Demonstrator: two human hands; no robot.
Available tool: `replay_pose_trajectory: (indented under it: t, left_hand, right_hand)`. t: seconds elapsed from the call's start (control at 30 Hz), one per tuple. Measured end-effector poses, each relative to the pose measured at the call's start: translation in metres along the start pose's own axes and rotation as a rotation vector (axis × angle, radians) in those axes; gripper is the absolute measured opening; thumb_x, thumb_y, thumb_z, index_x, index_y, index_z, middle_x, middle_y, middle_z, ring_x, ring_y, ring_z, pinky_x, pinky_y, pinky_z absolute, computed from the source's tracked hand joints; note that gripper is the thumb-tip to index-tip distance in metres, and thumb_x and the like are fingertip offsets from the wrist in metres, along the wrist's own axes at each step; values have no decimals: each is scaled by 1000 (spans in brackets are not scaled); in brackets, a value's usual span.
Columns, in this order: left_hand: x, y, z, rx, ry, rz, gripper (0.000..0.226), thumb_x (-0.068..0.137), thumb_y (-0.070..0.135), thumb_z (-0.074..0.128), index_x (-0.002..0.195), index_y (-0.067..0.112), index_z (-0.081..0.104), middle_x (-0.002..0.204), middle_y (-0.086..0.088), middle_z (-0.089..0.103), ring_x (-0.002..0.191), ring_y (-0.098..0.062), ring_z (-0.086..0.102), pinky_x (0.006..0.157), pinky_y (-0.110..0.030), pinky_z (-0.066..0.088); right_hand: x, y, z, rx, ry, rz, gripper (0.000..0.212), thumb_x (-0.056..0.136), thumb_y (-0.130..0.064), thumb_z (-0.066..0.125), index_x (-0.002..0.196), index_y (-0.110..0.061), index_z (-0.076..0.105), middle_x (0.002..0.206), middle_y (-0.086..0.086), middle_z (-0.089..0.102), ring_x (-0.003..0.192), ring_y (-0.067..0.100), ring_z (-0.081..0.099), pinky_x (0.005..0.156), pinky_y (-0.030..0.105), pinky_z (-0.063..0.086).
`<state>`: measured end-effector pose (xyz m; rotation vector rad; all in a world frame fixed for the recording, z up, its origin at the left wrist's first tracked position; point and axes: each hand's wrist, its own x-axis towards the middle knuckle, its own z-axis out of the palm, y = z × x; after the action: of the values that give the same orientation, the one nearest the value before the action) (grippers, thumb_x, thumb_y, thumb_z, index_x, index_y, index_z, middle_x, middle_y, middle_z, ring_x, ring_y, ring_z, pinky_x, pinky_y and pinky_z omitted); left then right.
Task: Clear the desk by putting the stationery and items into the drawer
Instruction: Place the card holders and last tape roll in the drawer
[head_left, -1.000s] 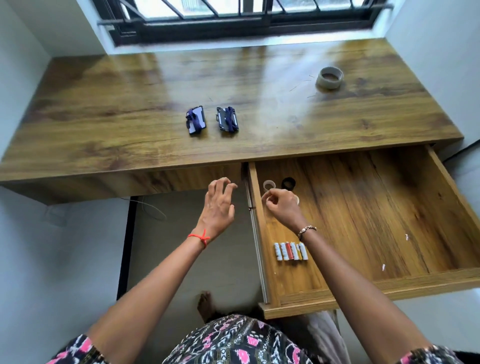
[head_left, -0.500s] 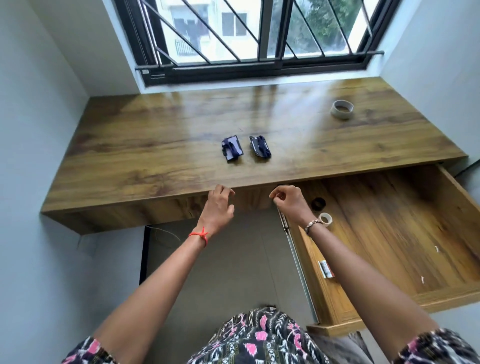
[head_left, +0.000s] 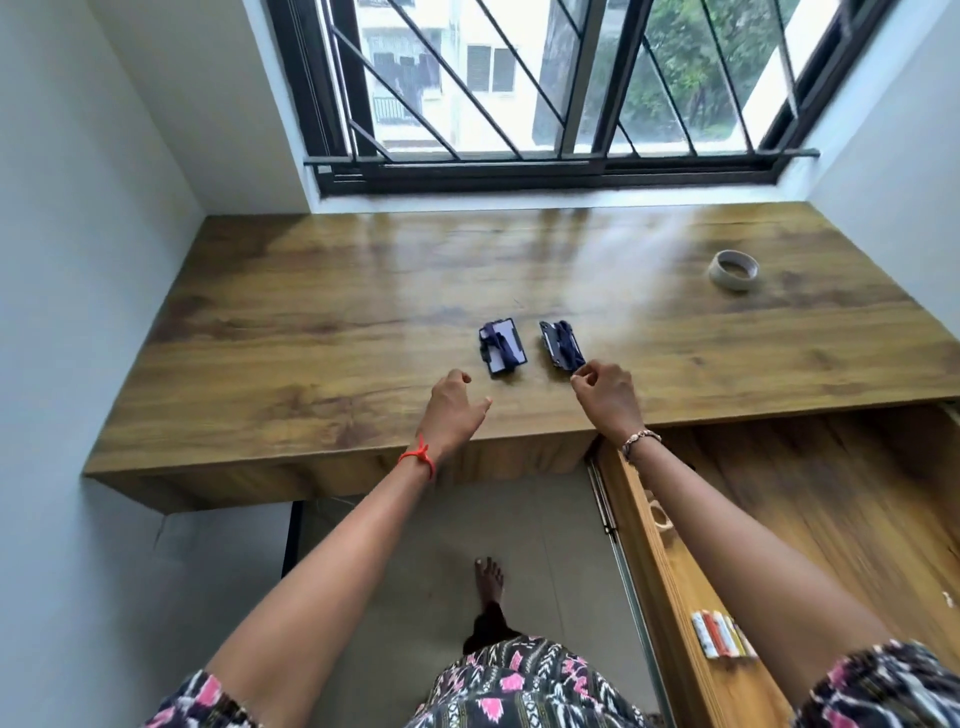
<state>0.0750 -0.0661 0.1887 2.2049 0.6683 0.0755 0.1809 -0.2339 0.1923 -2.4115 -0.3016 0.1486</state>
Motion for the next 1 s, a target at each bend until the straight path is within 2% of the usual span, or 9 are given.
replay_pose_trajectory:
  t: [0.13,0.3,0.43,0.5,0.57,0.63,0.73,0.87,1.0]
  left_hand:
    - [40,5,2,-22,-31,-95,55,86,28,62,127,-3,43,131,-19,50,121,-29,48,95,-29,38]
    - [87,12,8,-36,-82,-176,52,85,22,64,123,-7,44,129,-22,51,120,-30,49,92,-30,40]
    - [121,18,18,-50,-83,-223,52,80,31,68,111,-7,50,117,-22,56,109,-35,54,81,-35,44]
    - [138,18,27,-25,-70,-240,56,76,37,70,103,-9,52,109,-25,58,100,-37,57,76,-39,47]
    - [151,20,33,9,-56,-247,59,73,36,72,106,-8,51,111,-24,57,102,-38,56,80,-43,48]
    - [160,25,36,50,-54,-248,59,71,31,74,109,-5,49,114,-21,54,106,-37,54,82,-43,48]
    - [169,28,38,62,-84,-281,56,69,28,76,108,-2,48,113,-18,55,103,-34,57,77,-38,47]
    - [175,25,42,13,-120,-264,38,70,21,77,64,10,41,77,-8,57,81,-30,59,48,-27,31]
    - [169,22,42,-100,-94,-246,37,69,12,76,64,12,39,63,1,43,71,-22,49,46,-26,28]
  right_hand:
    - [44,-1,11,-8,-16,82,24,86,-22,57,94,0,64,94,19,68,91,33,62,79,39,51]
    - [96,0,22,-27,-70,207,36,85,-27,58,103,4,59,110,22,62,106,36,56,83,38,45]
    - [127,-1,28,-47,-150,244,46,82,-27,66,113,5,54,120,22,57,116,36,51,89,40,44]
    - [139,-1,30,-63,-200,255,39,78,-24,69,105,2,57,110,19,60,108,34,54,82,38,46]
    - [149,0,31,-62,-230,273,23,73,-20,72,75,-5,55,81,12,57,84,29,56,62,33,43]
    - [160,1,31,-39,-277,300,36,70,-18,76,57,-10,44,64,7,49,63,22,50,46,25,33]
    - [170,0,30,-8,-356,318,42,71,-5,75,49,-12,40,53,3,41,48,10,39,34,14,28]
    - [177,1,30,-8,-403,330,43,68,-8,79,52,-13,40,54,1,40,50,10,39,41,20,28]
    - [175,5,27,98,-390,336,39,65,-6,81,52,-14,44,54,1,44,51,12,41,45,22,30]
